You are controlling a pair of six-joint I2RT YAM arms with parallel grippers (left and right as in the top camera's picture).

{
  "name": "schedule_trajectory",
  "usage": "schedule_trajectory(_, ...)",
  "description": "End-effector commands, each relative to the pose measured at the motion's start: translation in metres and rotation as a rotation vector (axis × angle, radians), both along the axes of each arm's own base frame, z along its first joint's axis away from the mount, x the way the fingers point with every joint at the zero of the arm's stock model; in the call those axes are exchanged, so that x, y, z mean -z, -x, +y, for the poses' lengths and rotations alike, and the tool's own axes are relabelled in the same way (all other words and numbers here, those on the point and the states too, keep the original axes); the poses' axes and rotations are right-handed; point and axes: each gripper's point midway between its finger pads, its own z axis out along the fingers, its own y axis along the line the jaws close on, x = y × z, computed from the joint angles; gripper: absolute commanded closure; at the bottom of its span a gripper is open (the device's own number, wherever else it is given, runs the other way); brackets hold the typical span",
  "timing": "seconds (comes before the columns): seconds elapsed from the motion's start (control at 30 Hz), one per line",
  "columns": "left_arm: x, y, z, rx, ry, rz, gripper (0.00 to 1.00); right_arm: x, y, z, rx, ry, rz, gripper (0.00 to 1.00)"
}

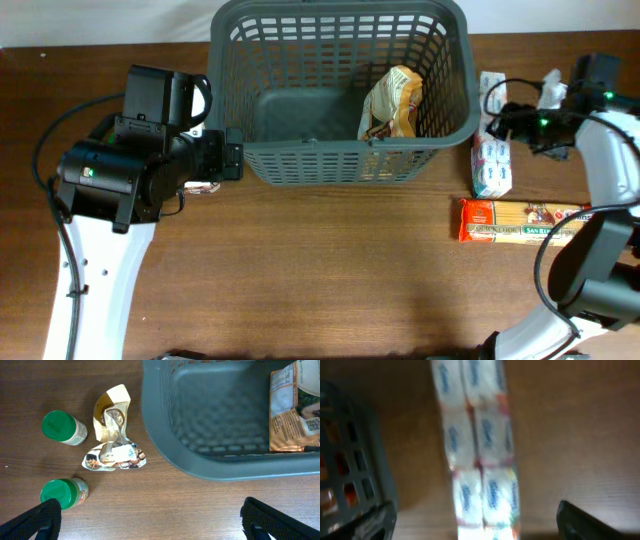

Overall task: Pack container
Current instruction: 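Grasp the white Kleenex tissue packs with the right gripper and lift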

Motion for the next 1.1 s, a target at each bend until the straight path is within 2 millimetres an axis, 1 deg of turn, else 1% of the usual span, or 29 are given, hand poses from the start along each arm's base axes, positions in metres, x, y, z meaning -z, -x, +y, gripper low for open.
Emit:
schedule_trajectory(0.0,0.0,-0.002,0.0,0.001,0.007,0.0,0.01,0.022,-0.008,0.013,-0.073,0.021,-0.005,0.12)
schedule_trajectory(0.07,0.0,-0.001,-0.001,0.003,0.008,0.004,0.01,0.039,-0.011,0.011,-0.072,0.051,0.024,0.12)
schedule_trajectory(0.13,0.001,0.0,-0.002,0.009,0.017,0.01,0.01,0.056,-0.01,0.013,-0.078,0.046,0.059,0.12)
schedule_trajectory(0.23,0.001,0.001,-0.007,0.022,0.037,0.014,0.01,0.082,-0.004,0.017,-0.079,0.027,0.129,0.19)
schedule_trajectory(0.27,0.002,0.001,-0.008,0.028,0.045,0.016,0.01,0.095,-0.001,0.017,-0.066,0.013,0.16,0.21)
schedule_trajectory(0.3,0.002,0.001,-0.009,0.03,0.049,0.018,0.01,0.102,0.001,0.018,-0.056,0.004,0.181,0.26)
schedule_trajectory(0.33,0.002,0.002,-0.009,0.031,0.05,0.019,0.01,0.108,0.003,0.019,-0.046,-0.004,0.199,0.34)
schedule_trajectory(0.37,0.002,0.002,-0.009,0.031,0.049,0.021,0.01,0.112,0.005,0.019,-0.032,-0.013,0.216,0.52)
schedule_trajectory(0.4,0.002,0.002,-0.009,0.032,0.049,0.022,0.01,0.115,0.008,0.02,-0.026,-0.019,0.231,0.68)
schedule_trajectory(0.43,0.003,0.002,-0.01,0.032,0.049,0.023,0.01,0.115,0.01,0.02,-0.018,-0.024,0.241,0.81)
schedule_trajectory(0.5,0.002,0.002,-0.009,0.032,0.049,0.023,0.01,0.106,0.01,0.018,0.016,-0.032,0.237,0.85)
schedule_trajectory(0.53,0.002,0.002,-0.009,0.032,0.049,0.022,0.01,0.098,0.009,0.016,0.024,-0.03,0.224,0.87)
schedule_trajectory(0.6,0.002,0.002,-0.009,0.032,0.049,0.022,0.01,0.076,0.005,0.012,0.033,-0.021,0.183,0.9)
schedule_trajectory(0.63,0.002,0.002,-0.009,0.032,0.049,0.022,0.01,0.057,0.001,0.009,0.039,-0.012,0.147,0.91)
schedule_trajectory(0.67,0.002,0.002,-0.009,0.032,0.049,0.022,0.01,0.045,0.0,0.007,0.043,-0.006,0.124,0.91)
schedule_trajectory(0.73,0.002,0.002,-0.009,0.032,0.049,0.022,0.01,0.003,-0.004,0.002,0.051,0.014,0.049,0.94)
schedule_trajectory(0.77,0.002,0.002,-0.009,0.032,0.049,0.022,0.01,-0.018,-0.005,0.001,0.055,0.023,0.012,0.95)
schedule_trajectory(0.8,0.002,0.002,-0.009,0.031,0.049,0.022,0.01,-0.055,-0.004,0.001,0.055,0.04,-0.05,0.96)
schedule_trajectory(0.87,0.002,0.002,-0.008,0.029,0.044,0.021,0.01,-0.105,0.002,0.004,0.053,0.063,-0.138,0.96)
schedule_trajectory(0.9,0.002,0.002,-0.008,0.028,0.043,0.021,0.01,-0.142,0.01,0.009,0.047,0.08,-0.202,0.96)
schedule_trajectory(1.0,0.001,-0.001,-0.008,0.025,0.041,0.008,0.01,-0.204,0.027,0.026,0.014,0.113,-0.333,0.96)
schedule_trajectory(1.07,-0.002,-0.005,-0.003,0.006,0.018,-0.013,0.01,-0.237,0.038,0.043,-0.061,0.15,-0.423,0.96)
